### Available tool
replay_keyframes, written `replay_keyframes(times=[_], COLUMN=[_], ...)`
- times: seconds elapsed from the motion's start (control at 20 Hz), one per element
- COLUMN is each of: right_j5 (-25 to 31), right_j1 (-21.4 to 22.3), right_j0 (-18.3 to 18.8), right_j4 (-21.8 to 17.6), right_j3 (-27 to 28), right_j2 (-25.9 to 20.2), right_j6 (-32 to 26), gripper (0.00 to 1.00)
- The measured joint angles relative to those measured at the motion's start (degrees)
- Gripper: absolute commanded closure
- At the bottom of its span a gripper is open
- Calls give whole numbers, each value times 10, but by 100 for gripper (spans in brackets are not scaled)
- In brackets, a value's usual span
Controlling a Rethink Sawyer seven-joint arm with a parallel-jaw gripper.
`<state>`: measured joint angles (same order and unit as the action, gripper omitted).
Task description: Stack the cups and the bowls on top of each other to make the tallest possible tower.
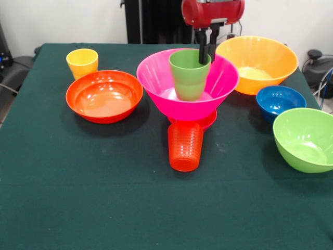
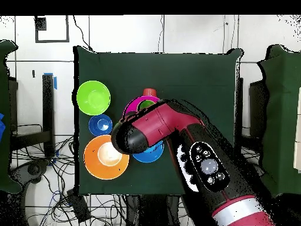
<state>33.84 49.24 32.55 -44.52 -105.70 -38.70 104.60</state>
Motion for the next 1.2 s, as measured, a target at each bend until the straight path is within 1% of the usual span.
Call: replay_keyframes(times=[0.15,0.4,1.2], right_j5=[-21,-33,-34], right_j1=[-9,-16,-22], right_j0=[0,-1,-25], right_j4=[0,0,0], right_j3=[-2,-3,-4], right_j2=[3,6,52], right_j6=[0,0,0], gripper=[100,100,100])
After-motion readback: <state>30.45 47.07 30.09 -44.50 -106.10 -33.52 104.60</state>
